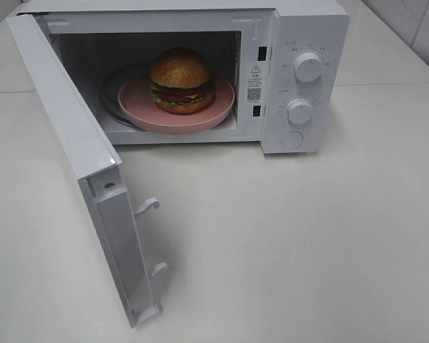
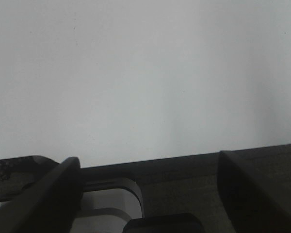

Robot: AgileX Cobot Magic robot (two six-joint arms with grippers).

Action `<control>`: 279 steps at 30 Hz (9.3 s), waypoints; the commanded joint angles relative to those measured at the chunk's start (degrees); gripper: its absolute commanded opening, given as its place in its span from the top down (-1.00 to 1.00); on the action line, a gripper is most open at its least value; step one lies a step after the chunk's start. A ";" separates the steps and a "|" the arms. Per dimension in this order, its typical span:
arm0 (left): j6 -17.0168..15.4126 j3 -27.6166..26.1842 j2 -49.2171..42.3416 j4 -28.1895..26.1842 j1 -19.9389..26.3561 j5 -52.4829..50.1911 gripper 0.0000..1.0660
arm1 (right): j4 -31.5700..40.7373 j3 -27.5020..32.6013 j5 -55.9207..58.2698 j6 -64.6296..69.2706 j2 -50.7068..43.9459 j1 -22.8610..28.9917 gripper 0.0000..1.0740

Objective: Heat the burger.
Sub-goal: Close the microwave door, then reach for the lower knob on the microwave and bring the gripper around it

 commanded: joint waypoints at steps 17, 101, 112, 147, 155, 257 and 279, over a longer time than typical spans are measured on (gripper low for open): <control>0.00 0.06 -1.20 -1.83 -0.17 -0.74 0.99 | 4.41 9.05 -3.09 -9.80 -39.19 -0.34 -0.27; 101.64 -4.53 78.55 -99.64 -0.17 -31.34 0.99 | 9.34 11.34 -9.40 -18.33 -41.88 0.34 0.01; 101.47 -8.08 83.65 -101.53 -1.26 -27.39 0.99 | 9.34 11.34 -9.40 -18.16 -41.88 0.34 0.01; 101.07 -37.76 109.49 -102.85 -32.77 -49.16 0.99 | 8.19 11.34 -9.40 -16.67 -41.88 0.34 0.01; 101.01 -45.44 114.99 -102.85 -36.73 -52.94 0.99 | 8.19 11.34 -9.40 -16.67 -41.88 0.34 0.01; -5.21 -7.62 10.66 -1.49 -14.78 6.53 0.99 | 7.79 11.34 -9.40 -16.33 -41.88 0.34 0.01; 4.81 0.06 -0.52 -5.21 -14.78 -0.69 0.99 | 7.79 11.34 -9.45 -16.27 -41.71 0.34 0.01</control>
